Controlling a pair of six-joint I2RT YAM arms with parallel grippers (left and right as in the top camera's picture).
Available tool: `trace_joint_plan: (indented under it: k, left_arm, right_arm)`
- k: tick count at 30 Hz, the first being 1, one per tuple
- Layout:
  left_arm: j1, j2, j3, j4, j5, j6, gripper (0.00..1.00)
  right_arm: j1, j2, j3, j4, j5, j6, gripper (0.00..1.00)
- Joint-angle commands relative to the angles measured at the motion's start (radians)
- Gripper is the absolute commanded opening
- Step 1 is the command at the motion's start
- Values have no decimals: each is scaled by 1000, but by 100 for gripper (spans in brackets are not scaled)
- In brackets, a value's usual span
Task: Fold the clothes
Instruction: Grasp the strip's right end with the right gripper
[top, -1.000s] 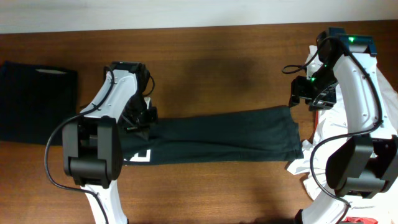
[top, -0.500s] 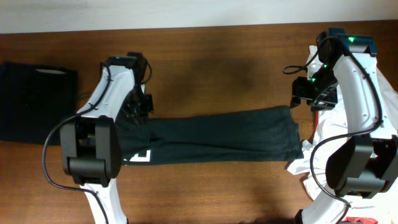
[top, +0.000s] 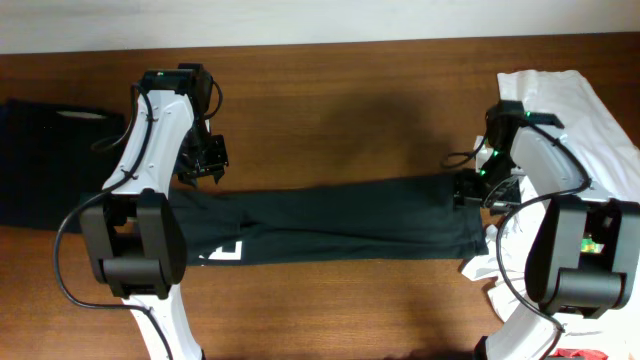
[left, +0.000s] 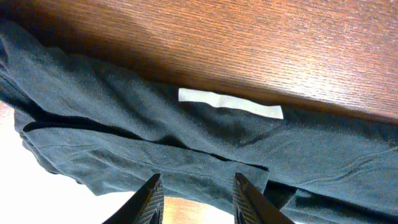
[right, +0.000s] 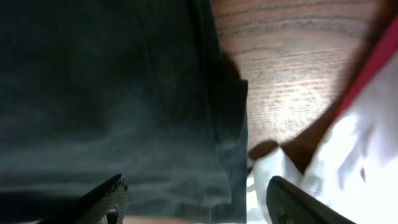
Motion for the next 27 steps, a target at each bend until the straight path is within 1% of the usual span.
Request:
trace_joint_plan:
  k: [1,6,12,14,15,16,17,18,19,20,23,26,27]
  left_arm:
    - [2,2,7,6,-7,-6,36]
    - [2,2,7,4,-7,-6,36]
    - [2,2,7,-1,-3,-6,37]
    - [2,2,7,-3,-3,-6,38]
    - [2,2,7,-5,-4,-6,40]
    - [2,2,7,-9,-4,-6,40]
    - [2,2,7,-11,-4,-6,41]
    - [2,2,7,-13,-4,-6,41]
    - [2,2,7,-14,-4,-6,40]
    - [2,2,7,-14,-4,-6,40]
    - [2,2,8,-24,-9,-6,40]
    - [14,2,8,-42,-13,-6,41]
    - [27,2,8,-49,-16,-6,40]
  right_arm:
    - [-6,-7,-63,68,16,-37,75]
    - [-6,-6,-117,157,16,-37,75]
    - [-6,10,-173,174,6,-38,76]
    - [-6,11,-185,192,-24,-37,75]
    - [-6,11,-185,195,-30,-37,69]
    - [-6,11,-185,195,-29,-37,53]
    - [-6,11,-185,195,-30,-37,40]
    - [-6,11,-185,195,-30,-37,22]
    - [-6,11,-185,195,-30,-37,14]
    - [-6,11,-184,195,-30,-37,9]
    - [-10,11,-169,193,-29,-36,4]
    - [-37,9,-79,126,-14,-6,4]
    - [-53,9,-8,67,-10,7,4]
